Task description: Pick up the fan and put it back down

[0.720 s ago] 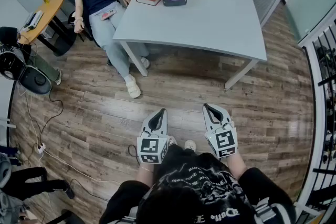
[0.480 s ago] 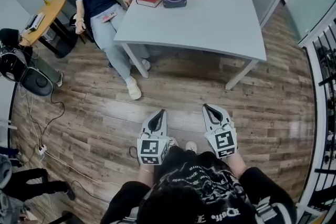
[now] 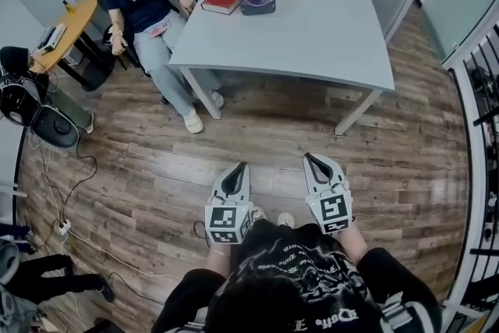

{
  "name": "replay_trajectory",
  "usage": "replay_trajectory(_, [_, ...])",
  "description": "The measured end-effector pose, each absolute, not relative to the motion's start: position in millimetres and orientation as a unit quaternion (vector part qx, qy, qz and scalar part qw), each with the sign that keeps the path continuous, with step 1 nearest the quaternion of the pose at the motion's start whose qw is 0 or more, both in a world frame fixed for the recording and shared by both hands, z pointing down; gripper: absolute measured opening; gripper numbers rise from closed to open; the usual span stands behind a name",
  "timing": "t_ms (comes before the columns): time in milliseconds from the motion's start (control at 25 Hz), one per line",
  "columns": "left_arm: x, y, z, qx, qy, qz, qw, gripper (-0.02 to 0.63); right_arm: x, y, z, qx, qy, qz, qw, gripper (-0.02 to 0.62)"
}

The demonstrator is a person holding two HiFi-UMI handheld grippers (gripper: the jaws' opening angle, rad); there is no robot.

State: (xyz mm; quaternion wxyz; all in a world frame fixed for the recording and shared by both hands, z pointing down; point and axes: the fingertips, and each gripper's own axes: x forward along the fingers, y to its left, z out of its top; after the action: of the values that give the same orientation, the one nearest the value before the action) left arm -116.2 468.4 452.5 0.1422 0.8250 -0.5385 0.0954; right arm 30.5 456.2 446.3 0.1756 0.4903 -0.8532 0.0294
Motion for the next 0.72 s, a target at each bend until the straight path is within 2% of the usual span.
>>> replay_trajectory(80, [-116, 467, 452, 0.826, -0.537, 0.086, 0.149, 0.030, 30, 457, 447, 0.488, -0.855, 0.035, 0.173, 0.047])
replay_trajectory(240, [-119, 468, 450, 0.831, -0.529, 0.077, 0.152, 0.215, 27, 459, 445, 0.480, -0.862, 0.046, 0.158, 0.199])
replay_trajectory(320, [-124, 468, 449, 0.830, -0.531, 0.074, 0.151, 0.258, 25, 460, 443, 0.478, -0.865, 0.049, 0.147, 0.249])
replay_trajectory(440, [-129, 469, 450, 0.834, -0.526, 0.076, 0.145, 0.276, 20, 458, 445, 0.477, -0.866, 0.054, 0.141, 0.304])
replay_trajectory(720, [-132, 461, 456, 0.850, -0.500, 0.085, 0.145, 0.277, 10, 450, 454, 0.489, -0.857, 0.061, 0.151, 0.307])
